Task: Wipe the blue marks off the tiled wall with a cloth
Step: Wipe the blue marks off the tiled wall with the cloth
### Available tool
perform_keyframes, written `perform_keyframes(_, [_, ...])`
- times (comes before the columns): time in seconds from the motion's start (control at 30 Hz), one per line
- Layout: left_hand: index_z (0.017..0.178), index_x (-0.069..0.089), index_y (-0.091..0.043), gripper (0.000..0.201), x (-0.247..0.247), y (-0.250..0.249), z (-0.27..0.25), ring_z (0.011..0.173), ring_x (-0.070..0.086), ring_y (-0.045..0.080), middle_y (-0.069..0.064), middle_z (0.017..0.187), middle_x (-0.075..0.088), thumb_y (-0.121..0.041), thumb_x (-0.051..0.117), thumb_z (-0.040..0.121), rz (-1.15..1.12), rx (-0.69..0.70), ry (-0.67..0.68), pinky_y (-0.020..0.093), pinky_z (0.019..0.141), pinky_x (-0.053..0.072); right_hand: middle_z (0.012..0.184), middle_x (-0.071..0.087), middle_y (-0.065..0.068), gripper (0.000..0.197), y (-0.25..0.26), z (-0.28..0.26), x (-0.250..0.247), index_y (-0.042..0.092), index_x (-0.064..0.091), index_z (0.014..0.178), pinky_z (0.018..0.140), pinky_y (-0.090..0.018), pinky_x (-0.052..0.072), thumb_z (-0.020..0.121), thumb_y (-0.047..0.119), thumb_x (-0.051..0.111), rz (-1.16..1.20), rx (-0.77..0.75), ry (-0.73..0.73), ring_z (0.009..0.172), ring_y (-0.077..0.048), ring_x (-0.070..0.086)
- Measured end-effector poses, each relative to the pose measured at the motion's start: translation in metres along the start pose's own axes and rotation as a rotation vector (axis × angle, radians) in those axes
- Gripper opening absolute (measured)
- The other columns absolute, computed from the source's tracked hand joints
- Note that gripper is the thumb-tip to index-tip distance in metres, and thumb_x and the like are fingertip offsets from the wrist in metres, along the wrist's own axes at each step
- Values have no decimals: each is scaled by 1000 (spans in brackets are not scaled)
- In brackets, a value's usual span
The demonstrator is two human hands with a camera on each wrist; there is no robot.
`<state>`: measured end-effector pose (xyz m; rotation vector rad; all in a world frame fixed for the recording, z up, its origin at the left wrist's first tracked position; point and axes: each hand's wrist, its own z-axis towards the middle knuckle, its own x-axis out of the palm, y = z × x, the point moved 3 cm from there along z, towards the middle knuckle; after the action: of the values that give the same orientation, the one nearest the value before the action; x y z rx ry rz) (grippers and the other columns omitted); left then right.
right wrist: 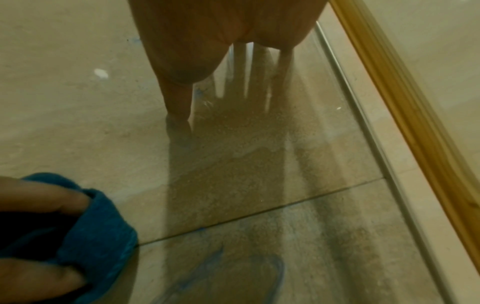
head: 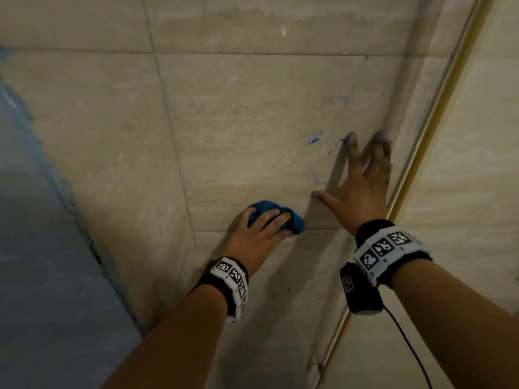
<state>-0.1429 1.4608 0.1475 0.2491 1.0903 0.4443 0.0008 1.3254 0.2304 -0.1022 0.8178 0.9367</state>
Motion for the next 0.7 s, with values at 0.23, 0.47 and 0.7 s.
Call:
perform_keyframes(0.23, [139,43,-20,41,-26,-1,1,141,16,27,1,156,17,-11,37,100,-58,0,298,47,113,13,156,-20,-16,120,2,1,-3,33,-13,148,117,-50,0,70,51,76,-5,18,29,143,-29,-17])
perform_keyframes(0.47, [137,38,-20,45,-62,7,20,120,38,29,6,136,39,-7,46,95,-311,-207,216,36,89,37,157,-13,-16,115,4,-2,-9,35,-7,149,117,-46,7,72,41,78,27,33,15,145,-31,-9])
perform_keyframes(0.7, [115,50,-21,18,-101,28,31,97,54,22,1,110,55,-26,43,100,-638,-342,4,31,72,42,117,53,-9,42,32,-10,-28,16,62,118,88,-41,45,77,19,62,317,-143,-91,107,-29,48])
